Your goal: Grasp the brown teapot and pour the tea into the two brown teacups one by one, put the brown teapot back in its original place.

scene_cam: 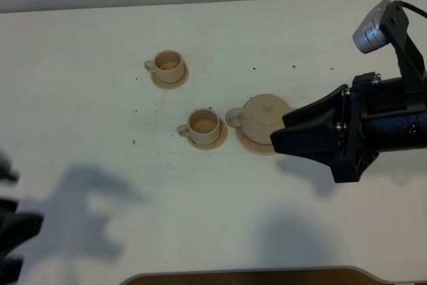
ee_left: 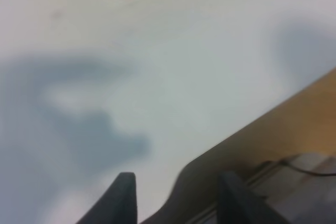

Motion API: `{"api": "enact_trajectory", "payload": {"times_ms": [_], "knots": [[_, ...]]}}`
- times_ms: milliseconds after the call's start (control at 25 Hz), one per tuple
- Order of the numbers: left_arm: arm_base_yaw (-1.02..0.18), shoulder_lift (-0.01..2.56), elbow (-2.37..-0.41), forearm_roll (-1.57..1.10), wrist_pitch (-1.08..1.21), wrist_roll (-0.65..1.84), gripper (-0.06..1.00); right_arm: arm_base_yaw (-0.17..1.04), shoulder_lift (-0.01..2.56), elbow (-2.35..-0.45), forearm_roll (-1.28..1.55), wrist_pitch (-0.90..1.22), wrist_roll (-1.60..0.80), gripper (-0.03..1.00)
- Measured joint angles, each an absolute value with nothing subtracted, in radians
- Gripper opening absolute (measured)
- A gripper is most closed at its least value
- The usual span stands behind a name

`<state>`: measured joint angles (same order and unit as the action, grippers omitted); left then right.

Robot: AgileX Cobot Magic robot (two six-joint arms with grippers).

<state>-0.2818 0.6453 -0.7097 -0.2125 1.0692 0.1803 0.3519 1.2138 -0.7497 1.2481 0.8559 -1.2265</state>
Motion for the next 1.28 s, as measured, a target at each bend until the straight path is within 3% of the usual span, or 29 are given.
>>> {"api": "enact_trajectory", "payload": {"times_ms": [400,1280], "knots": [[-0.282,0.428,-0.556,-0.115,1.095,0.115,0.36,0.352,1.214,-0.75,1.245,0.805,-1.226,0.4],[-0.282,0.418,-0.537,-0.088,1.089,0.108,0.36,0.352,1.214,-0.75,1.246,0.695,-1.219,0.4]]}}
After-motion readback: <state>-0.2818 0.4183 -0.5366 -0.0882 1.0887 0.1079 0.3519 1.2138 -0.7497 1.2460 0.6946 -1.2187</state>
